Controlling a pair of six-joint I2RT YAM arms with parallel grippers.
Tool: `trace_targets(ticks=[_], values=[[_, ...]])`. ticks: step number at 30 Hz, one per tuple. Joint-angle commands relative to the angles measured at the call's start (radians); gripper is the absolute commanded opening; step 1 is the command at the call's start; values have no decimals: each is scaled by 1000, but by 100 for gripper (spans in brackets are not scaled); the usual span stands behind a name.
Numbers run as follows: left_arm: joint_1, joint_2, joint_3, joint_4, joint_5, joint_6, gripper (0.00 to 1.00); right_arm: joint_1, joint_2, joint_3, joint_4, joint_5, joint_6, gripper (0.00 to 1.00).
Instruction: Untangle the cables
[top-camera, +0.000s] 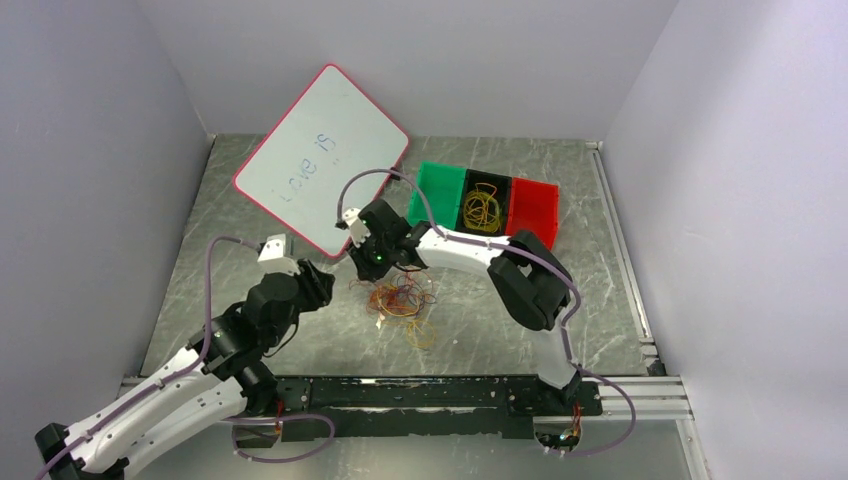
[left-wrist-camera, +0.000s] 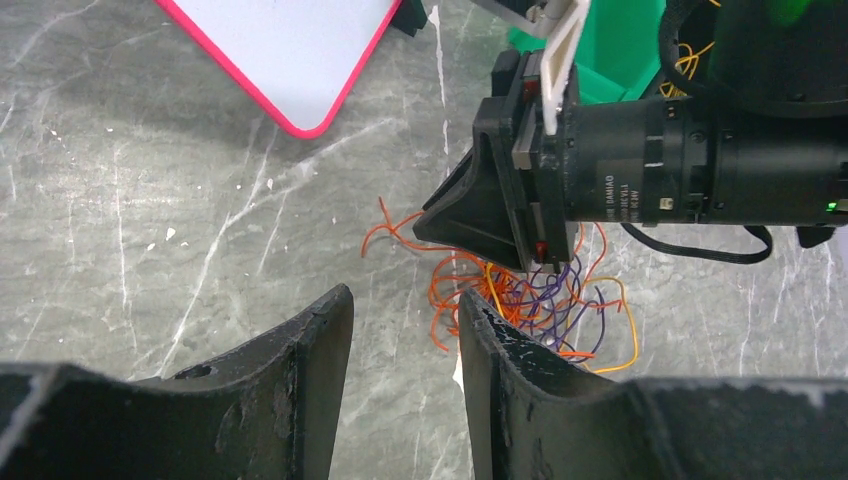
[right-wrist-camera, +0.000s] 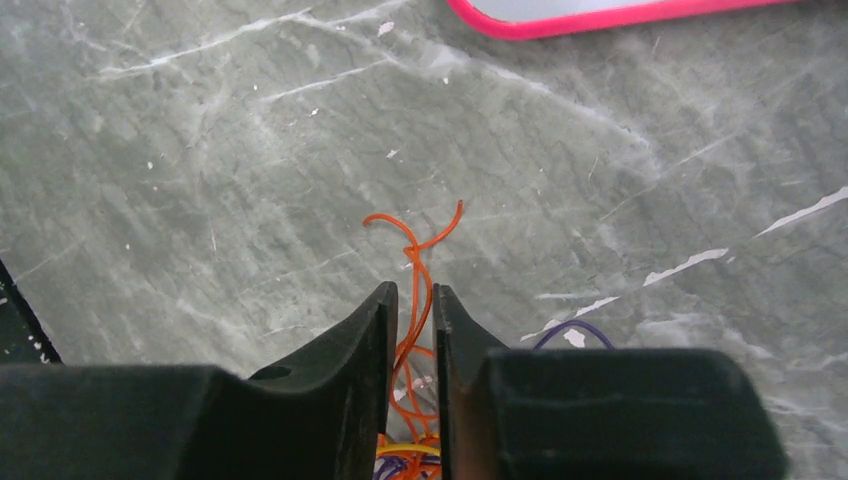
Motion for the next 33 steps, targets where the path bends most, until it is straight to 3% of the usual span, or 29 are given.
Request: trace_targets(ticks=[1, 8, 19, 33], values=[[3, -20, 21, -11, -18, 15, 49, 5, 20, 28, -34, 27, -18, 19], [3, -46, 8, 22, 10, 51, 50, 5, -71, 31, -53, 86, 8, 0], [4, -74, 12, 274, 190, 305, 63, 4, -455, -96, 175, 129, 232, 0], [3, 188, 124, 579, 321, 488, 79, 5, -646, -67, 247, 143, 477, 0]])
